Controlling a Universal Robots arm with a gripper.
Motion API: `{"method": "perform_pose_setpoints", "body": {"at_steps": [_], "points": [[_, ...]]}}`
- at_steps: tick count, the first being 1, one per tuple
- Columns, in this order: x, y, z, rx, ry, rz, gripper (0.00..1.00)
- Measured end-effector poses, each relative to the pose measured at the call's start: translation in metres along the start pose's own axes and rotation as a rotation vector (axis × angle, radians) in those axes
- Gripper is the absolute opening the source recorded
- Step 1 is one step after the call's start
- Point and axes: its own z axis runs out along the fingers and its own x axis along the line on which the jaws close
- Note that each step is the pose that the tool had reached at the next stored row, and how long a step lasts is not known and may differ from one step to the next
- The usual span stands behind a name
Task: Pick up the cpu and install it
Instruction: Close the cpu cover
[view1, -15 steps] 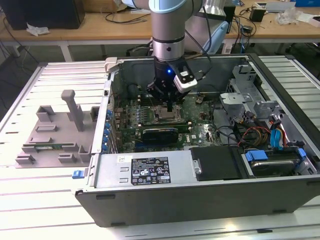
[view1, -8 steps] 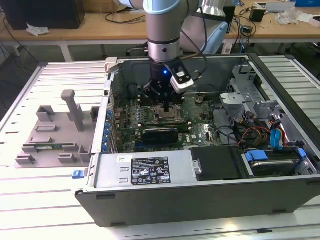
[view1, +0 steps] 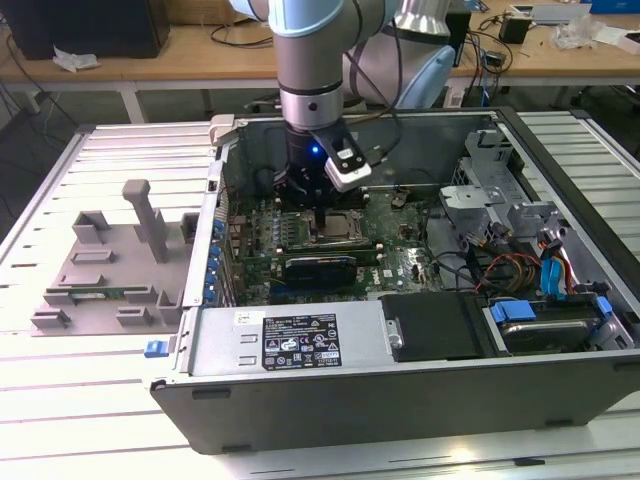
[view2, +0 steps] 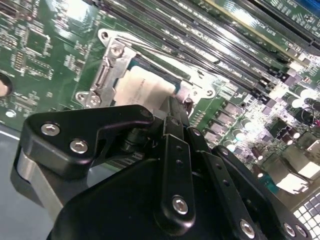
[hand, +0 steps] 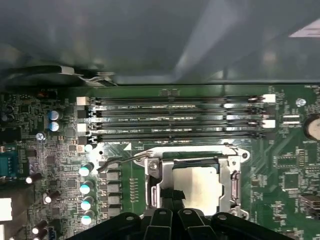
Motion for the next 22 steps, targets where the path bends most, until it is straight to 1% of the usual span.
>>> {"method": "perform_pose_setpoints", "body": {"at_steps": [3, 9, 14, 22], "points": [[0.0029, 0.0001, 0.0036, -0.0003, 0.0000, -0.001, 0.11], [0.0066, 0.0001, 0.0055, -0.0004, -0.0001, -0.001, 0.11], [0.0071, 0.0001, 0.0085, 0.0000, 0.0002, -0.006, 0.11], [0.0066, 0.0003, 0.0103, -0.0008, -0.0004, -0.012, 0.11]]}}
